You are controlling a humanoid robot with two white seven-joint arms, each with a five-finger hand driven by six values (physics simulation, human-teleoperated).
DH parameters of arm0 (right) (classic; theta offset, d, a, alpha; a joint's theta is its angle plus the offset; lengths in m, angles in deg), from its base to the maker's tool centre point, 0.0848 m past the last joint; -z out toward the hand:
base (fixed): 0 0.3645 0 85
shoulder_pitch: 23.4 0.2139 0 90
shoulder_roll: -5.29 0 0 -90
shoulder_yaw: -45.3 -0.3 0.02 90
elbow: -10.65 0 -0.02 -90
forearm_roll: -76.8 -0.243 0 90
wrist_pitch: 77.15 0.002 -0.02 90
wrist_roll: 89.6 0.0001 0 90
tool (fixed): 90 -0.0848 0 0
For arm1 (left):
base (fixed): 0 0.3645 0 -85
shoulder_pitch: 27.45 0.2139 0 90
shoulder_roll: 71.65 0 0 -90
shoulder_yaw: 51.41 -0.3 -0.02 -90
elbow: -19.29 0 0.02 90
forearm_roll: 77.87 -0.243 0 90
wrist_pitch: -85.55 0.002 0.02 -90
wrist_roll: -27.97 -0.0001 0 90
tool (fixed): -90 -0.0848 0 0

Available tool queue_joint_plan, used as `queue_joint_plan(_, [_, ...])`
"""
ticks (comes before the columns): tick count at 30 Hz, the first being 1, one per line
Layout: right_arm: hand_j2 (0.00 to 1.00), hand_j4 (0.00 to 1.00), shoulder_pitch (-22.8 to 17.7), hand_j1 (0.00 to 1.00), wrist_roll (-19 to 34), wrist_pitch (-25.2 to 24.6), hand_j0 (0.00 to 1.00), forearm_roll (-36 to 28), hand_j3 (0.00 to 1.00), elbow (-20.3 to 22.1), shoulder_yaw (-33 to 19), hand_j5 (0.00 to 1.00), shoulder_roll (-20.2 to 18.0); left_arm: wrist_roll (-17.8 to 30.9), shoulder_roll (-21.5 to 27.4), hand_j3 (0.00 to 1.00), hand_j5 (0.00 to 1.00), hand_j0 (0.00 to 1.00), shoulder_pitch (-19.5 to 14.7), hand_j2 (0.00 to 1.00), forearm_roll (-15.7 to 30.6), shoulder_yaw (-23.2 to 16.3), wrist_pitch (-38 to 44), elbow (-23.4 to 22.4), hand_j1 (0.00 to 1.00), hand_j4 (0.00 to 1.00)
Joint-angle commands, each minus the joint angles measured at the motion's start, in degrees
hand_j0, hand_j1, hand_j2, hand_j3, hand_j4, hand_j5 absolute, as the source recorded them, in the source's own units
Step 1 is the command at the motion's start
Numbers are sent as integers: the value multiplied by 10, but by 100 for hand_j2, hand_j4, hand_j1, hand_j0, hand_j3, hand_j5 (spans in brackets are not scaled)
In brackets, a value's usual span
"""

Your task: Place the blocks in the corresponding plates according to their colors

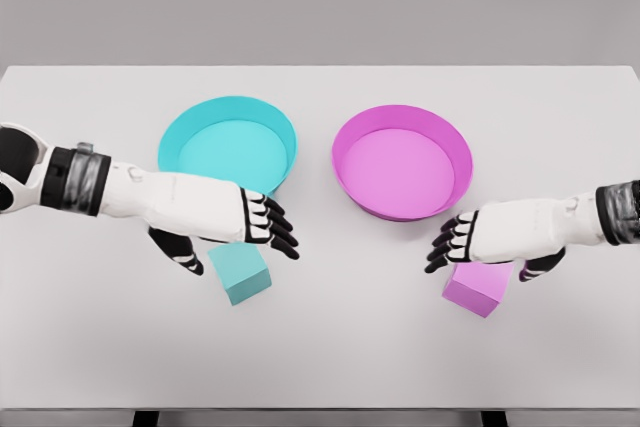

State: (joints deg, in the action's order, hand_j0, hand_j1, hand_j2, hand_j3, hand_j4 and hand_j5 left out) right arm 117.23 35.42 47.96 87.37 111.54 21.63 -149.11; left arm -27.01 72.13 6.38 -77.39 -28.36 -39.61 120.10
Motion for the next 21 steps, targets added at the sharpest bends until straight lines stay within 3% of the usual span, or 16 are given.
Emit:
queue_joint_plan(1, [100, 100, 0, 100, 0, -1, 100, 4, 100, 0, 17, 100, 5, 0, -4, 100, 100, 100, 0, 100, -7, 1, 2, -1, 100, 100])
queue_joint_plan(17, [100, 100, 4, 100, 0, -1, 100, 30, 100, -1, 33, 100, 11, 0, -17, 100, 100, 100, 27, 100, -24, 2, 2, -19, 100, 100])
queue_joint_plan(20, [70, 70, 9, 70, 0, -1, 70, 31, 70, -1, 33, 70, 15, 0, -17, 100, 100, 100, 27, 100, -40, 2, 2, -22, 100, 100])
queue_joint_plan(21, [67, 67, 10, 67, 0, -1, 67, 31, 67, -1, 32, 67, 15, 0, -17, 100, 100, 100, 27, 100, -43, 2, 2, -22, 100, 100])
